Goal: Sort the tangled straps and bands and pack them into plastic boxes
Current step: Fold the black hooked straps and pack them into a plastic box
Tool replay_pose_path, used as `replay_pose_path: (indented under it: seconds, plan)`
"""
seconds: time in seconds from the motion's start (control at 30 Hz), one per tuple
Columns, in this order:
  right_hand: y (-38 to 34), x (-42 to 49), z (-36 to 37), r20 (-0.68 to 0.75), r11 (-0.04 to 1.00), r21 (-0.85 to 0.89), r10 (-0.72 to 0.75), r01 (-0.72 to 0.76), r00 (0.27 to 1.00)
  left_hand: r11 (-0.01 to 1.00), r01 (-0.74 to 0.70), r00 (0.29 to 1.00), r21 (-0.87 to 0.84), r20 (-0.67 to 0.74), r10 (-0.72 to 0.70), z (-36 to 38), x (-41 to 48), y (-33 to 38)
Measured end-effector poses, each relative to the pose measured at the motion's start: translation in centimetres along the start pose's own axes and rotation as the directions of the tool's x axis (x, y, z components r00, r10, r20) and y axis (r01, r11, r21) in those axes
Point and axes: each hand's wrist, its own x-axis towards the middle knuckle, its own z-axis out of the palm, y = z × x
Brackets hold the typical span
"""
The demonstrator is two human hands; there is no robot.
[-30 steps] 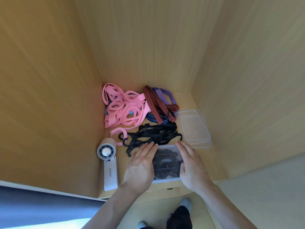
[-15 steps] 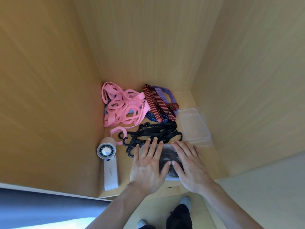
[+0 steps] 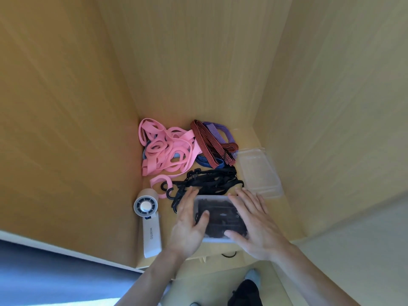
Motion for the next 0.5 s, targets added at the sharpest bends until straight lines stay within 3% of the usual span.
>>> replay_pose_path:
  seconds: [0.13, 0.27, 0.5]
  plan:
    - [-0.4, 0.7, -0.9, 0.164, 0.995, -0.084, -0.034, 0.048, 0.986, 0.995, 0.093, 0.993, -0.035, 0.078, -0.090, -1.3, -1.2, -0.9]
    - [-1.0, 1.3, -1.6, 0.106, 0.999, -0.026, -0.030, 0.033, 0.994, 0.981, 0.145, 0.985, -0.131, 0.117, -0.130, -2.1, -2.0, -0.7]
    - [-2.3, 1.8, -2.1, 0.006, 0.975, 0.215, 0.060, -0.060, 0.998, 0.997, -0.037, 0.992, -0.067, 0.115, 0.044, -3.1, -2.2, -0.7]
